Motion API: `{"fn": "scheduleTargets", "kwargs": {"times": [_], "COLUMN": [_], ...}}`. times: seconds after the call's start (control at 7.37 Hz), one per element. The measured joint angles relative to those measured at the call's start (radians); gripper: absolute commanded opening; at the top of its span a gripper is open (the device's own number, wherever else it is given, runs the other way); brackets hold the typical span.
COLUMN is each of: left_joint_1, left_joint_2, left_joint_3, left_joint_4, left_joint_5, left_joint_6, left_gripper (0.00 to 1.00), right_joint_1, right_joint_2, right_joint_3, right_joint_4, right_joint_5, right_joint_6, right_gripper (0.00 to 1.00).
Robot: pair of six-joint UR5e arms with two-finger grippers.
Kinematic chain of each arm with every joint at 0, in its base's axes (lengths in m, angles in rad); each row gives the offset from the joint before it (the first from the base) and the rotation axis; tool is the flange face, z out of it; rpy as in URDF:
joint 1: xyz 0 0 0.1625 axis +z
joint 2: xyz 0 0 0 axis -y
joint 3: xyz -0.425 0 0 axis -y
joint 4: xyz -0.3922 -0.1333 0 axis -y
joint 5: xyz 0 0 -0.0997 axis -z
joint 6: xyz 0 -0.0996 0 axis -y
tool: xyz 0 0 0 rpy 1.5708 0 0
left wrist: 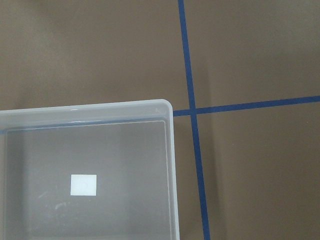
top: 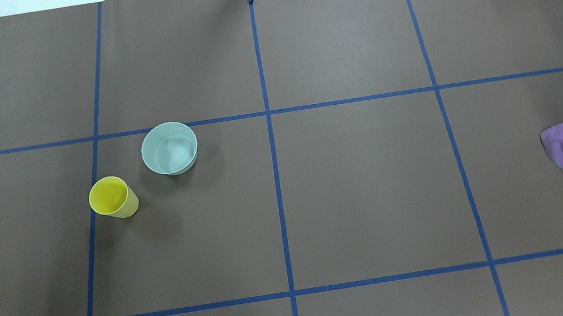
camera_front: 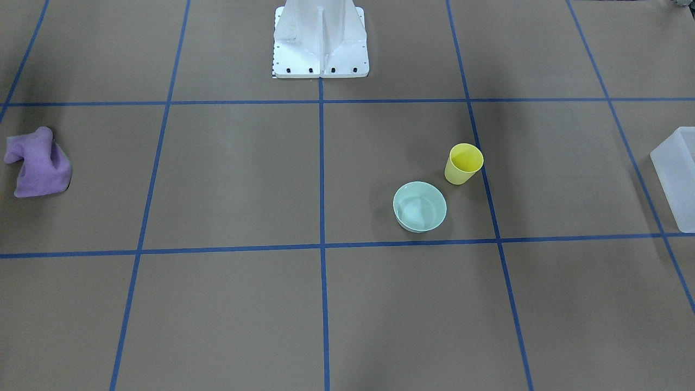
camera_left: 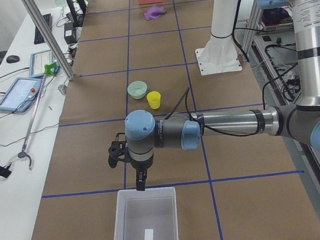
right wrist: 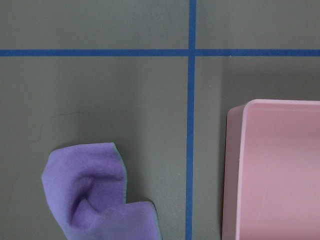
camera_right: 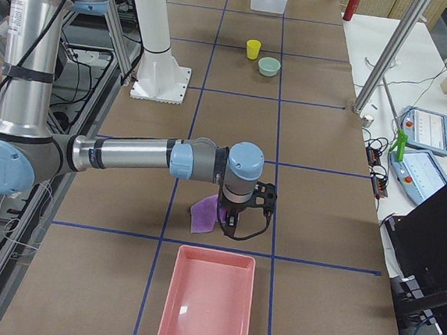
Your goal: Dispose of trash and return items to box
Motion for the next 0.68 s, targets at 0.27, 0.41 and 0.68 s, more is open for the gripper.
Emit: {"fn": "scheduleTargets", "kwargs": {"times": [0.27, 0.41, 0.68], "left_joint_1": [0.0, 0.0, 0.0], "left_joint_2": [0.001, 0.001, 0.001], "left_joint_3": [0.002, 0.004, 0.01], "left_joint_4": [0.0, 0.0, -0.004], "left_joint_5": [0.0, 0.0, 0.003], "left_joint_6": [0.001, 0.001, 0.004], "left_gripper": [0.98, 0.98, 0.98], "right_joint_1": [0.0, 0.0, 0.0], "right_joint_2": [0.001, 0.001, 0.001], "right_joint_3": [0.001, 0.0, -0.001], "right_joint_4": [0.001, 0.0, 0.0], "right_joint_5": [0.003, 0.006, 0.007], "right_joint_6": [-0.001, 0.0, 0.005], "right_gripper": [1.0, 1.0, 1.0]}}
